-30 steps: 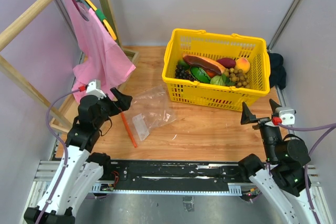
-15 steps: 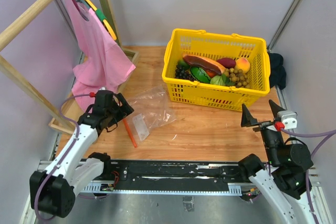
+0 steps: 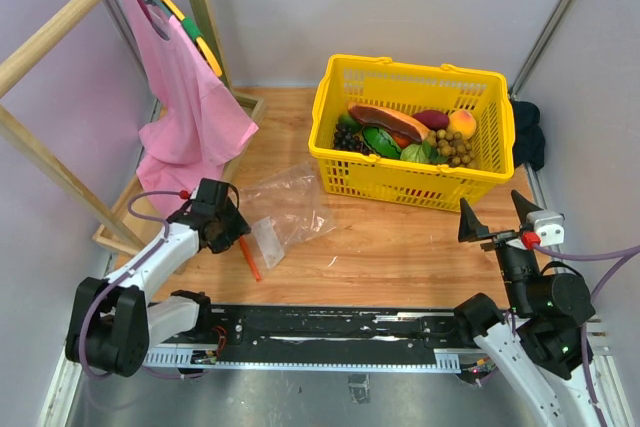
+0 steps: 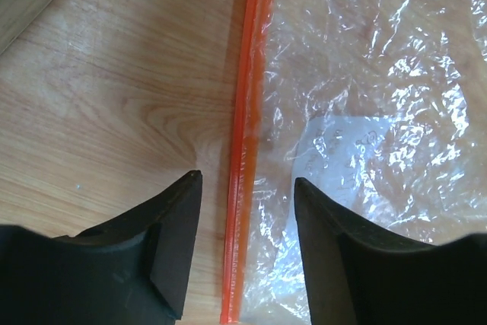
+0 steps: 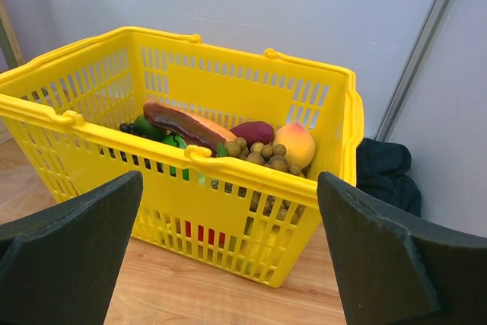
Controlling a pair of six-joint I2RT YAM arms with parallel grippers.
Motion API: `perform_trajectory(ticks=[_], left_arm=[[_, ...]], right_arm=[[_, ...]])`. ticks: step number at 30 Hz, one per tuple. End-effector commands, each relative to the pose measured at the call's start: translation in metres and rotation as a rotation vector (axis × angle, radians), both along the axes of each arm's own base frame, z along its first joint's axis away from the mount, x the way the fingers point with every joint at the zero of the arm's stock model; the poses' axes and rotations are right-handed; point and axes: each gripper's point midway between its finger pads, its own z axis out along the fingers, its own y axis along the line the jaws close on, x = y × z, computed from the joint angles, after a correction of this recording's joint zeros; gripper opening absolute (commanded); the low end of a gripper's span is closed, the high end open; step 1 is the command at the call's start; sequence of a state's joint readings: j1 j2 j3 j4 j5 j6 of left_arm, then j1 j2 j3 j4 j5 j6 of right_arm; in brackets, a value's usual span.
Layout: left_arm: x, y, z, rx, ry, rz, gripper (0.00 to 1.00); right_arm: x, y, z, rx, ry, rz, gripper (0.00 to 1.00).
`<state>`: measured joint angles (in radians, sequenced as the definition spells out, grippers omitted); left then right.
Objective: Place the food in the zip-top bag and seal the zipper
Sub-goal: Pick up the zipper food storage bag at the center of the board.
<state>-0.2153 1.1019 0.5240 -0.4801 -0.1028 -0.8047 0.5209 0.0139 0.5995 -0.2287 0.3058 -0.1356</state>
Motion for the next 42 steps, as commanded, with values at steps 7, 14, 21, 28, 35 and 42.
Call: perform_trajectory(ticks=[7,14,21,28,35,42], left_arm=[[0.008,-0.001,-0.008,0.048,-0.008,0.014,0.48],[0.006,-0.002,-0.018,0.050,0.006,0.013,0.42],[0.006,0.000,-0.014,0.055,-0.013,0.025,0.25],[0.013,0.000,0.014,0.027,-0.120,0.045,0.00],[0.021,-0.015,0.056,-0.070,-0.253,0.010,0.00],[0.026,-0.038,0.079,-0.203,-0.339,-0.040,0.01]], right_arm=[[-0.004,-0.001,0.008,0.024,-0.039,0.010,0.98],[-0.005,-0.001,0.008,0.026,-0.039,0.011,0.98],[-0.005,0.001,0.009,0.026,-0.039,0.022,0.98],[-0.007,0.009,0.012,0.028,-0.045,0.070,0.98],[-0.009,0.030,0.017,0.026,-0.039,0.179,0.98],[-0.005,0.069,0.014,-0.011,0.051,0.355,0.98]])
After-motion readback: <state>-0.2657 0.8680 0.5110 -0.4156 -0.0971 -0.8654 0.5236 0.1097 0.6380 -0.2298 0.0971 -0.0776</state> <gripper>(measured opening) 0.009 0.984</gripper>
